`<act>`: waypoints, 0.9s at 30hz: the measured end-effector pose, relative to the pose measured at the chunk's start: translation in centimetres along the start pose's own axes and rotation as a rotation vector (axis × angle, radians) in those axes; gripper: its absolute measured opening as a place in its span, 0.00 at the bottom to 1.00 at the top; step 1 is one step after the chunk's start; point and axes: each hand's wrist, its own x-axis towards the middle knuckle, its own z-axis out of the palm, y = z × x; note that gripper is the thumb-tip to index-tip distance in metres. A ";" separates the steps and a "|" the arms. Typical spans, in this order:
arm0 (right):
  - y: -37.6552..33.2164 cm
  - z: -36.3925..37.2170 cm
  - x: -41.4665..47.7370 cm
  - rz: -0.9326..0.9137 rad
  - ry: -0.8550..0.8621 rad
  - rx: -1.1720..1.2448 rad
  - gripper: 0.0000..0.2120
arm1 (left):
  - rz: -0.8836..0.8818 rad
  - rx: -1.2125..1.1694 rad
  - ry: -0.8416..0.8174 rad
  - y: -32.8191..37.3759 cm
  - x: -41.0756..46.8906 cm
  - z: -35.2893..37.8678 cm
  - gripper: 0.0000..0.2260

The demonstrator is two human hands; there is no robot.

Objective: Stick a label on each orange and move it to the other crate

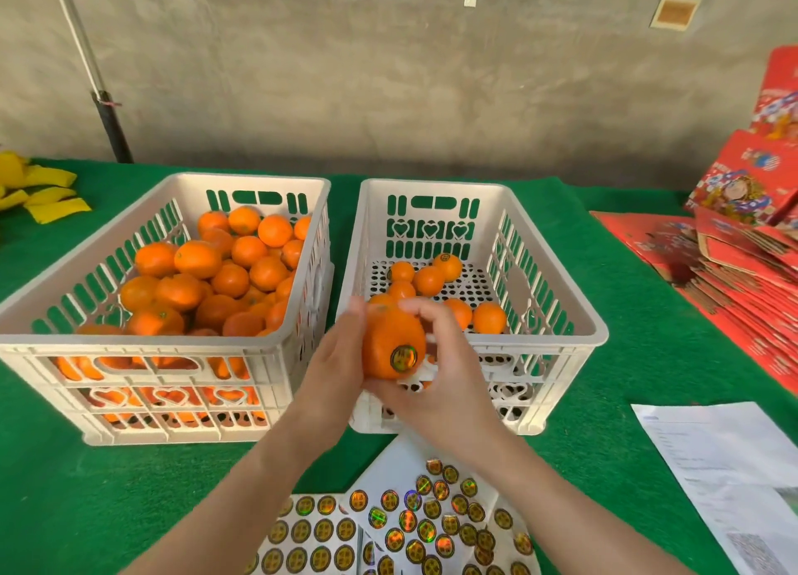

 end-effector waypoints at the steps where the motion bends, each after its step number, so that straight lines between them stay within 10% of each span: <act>1: 0.0 -0.7 1.5 -0.023 0.025 -0.024 0.31 | 0.047 0.077 -0.028 1.3 1.5 0.3 0.15; 6: 4.1 -5.0 11.7 0.144 0.058 -0.270 0.28 | 0.198 0.753 0.010 -0.4 10.5 1.5 0.10; 11: 13.7 -7.5 19.0 0.474 -0.308 -0.785 0.22 | 0.057 1.328 -0.254 -4.1 12.9 1.6 0.10; 22: 24.6 -6.9 19.9 0.557 -0.554 -1.028 0.34 | 0.067 1.236 -0.212 -4.2 13.0 1.6 0.11; 27: 19.6 -5.5 20.7 0.341 -0.282 -0.970 0.34 | 0.081 1.181 -0.187 -4.2 13.1 1.6 0.09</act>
